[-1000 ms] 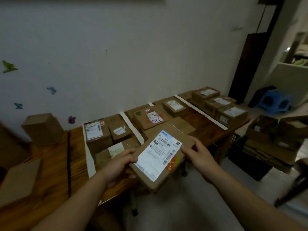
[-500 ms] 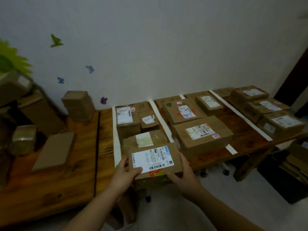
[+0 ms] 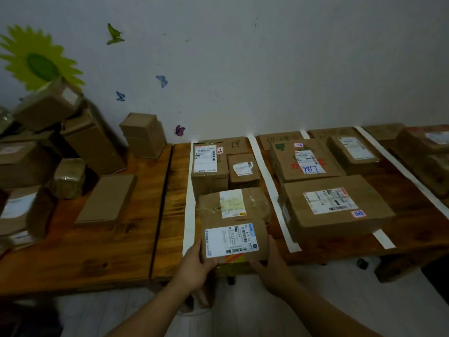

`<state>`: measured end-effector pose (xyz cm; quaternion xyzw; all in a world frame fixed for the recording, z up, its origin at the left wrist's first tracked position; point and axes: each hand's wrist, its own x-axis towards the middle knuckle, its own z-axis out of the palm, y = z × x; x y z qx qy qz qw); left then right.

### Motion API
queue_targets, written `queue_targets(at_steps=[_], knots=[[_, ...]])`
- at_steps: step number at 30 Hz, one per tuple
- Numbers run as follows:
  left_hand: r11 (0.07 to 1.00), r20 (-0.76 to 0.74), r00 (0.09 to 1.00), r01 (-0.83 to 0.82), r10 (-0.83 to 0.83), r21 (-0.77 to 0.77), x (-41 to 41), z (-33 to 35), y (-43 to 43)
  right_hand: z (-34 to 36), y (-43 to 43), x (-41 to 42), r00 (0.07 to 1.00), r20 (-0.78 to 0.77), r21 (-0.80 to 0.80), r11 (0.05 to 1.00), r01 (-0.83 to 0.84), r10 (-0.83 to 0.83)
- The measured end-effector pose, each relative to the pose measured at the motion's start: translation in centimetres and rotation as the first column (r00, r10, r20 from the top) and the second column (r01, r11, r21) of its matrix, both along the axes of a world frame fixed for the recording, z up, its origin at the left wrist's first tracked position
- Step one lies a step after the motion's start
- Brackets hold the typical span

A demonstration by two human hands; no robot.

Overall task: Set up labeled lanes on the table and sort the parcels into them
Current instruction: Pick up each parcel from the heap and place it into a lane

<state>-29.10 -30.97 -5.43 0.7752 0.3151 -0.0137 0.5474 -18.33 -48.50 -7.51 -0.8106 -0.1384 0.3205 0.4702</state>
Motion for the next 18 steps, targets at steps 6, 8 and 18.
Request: queue_targets(at_steps=[6,8,18], knots=[[0.995,0.018,0.999,-0.049,0.048,0.087,1.3,-0.2,0.0,-1.2,0.8,2.1,0.999,-0.009,0.02,0.999,-0.031,0.031],[0.994,-0.009,0.999,-0.041,0.042,0.1,1.5,-0.3,0.1,-1.9,0.9,2.4,0.999,-0.007,-0.003,0.999,-0.051,0.051],[0.955,-0.167,0.975,-0.092,0.144,0.282,-1.5,5.3,8.7,7.0,8.5,4.1,0.863,0.389,-0.272,0.935,-0.227,0.323]])
